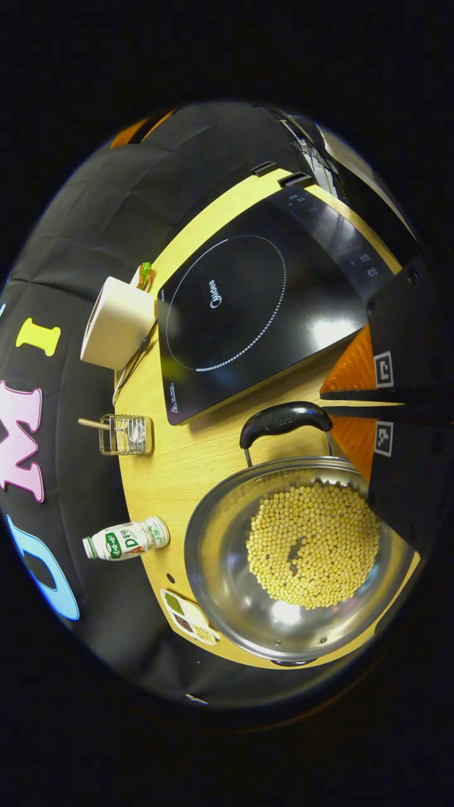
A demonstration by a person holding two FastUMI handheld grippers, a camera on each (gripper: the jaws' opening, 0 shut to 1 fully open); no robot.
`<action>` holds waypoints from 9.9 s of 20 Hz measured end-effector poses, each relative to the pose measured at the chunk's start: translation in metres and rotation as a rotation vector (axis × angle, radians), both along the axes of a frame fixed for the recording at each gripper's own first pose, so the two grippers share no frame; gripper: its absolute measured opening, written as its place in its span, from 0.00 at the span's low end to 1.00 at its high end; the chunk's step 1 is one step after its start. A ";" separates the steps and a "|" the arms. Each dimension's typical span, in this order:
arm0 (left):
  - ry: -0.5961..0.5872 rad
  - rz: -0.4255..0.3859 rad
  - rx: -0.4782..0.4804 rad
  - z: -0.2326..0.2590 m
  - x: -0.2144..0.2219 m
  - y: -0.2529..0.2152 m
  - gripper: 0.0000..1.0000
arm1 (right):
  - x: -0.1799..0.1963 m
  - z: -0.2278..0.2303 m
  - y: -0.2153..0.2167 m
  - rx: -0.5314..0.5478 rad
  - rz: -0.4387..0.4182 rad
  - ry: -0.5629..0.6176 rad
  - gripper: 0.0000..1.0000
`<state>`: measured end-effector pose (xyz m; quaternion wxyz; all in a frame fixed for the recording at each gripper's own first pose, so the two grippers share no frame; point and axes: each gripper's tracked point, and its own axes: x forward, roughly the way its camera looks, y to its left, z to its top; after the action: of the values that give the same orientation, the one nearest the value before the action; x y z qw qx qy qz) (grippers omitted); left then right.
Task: First push the handle of the pot to place it horizontally, then grasp the pot with both hands and set it on the induction cooktop.
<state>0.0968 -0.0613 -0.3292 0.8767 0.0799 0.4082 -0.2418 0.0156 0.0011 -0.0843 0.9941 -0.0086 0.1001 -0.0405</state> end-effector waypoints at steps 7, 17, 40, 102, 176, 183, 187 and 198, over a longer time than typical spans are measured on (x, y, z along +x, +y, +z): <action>-0.005 0.032 -0.023 0.002 0.019 -0.006 0.05 | 0.002 -0.003 -0.007 0.001 0.001 0.015 0.98; -0.033 0.042 -0.095 0.019 0.011 -0.016 0.05 | 0.001 -0.007 -0.007 0.015 0.006 0.035 0.98; -0.440 0.456 -0.217 0.171 0.022 0.246 0.95 | 0.053 -0.093 0.215 0.112 0.375 0.356 0.99; 0.025 0.437 -0.280 0.055 0.071 0.274 0.57 | 0.071 -0.236 0.281 0.181 0.347 0.774 0.61; -0.010 0.352 -0.219 0.073 0.061 -0.025 0.96 | 0.085 -0.185 -0.047 0.233 0.113 0.660 0.99; -0.199 0.362 -0.219 0.143 0.038 -0.005 0.96 | 0.072 -0.119 -0.059 0.138 0.057 0.493 0.99; -0.403 0.352 -0.187 0.210 0.015 0.010 0.96 | 0.068 -0.062 -0.064 0.045 0.041 0.294 0.99; -0.774 0.462 -0.187 0.303 -0.102 0.040 0.95 | -0.010 0.038 -0.046 0.056 0.050 -0.017 0.99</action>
<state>-0.0050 -0.0212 -0.0259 0.9990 -0.0080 0.0342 -0.0282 0.0058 -0.0444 -0.0464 0.9955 0.0169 0.0923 -0.0128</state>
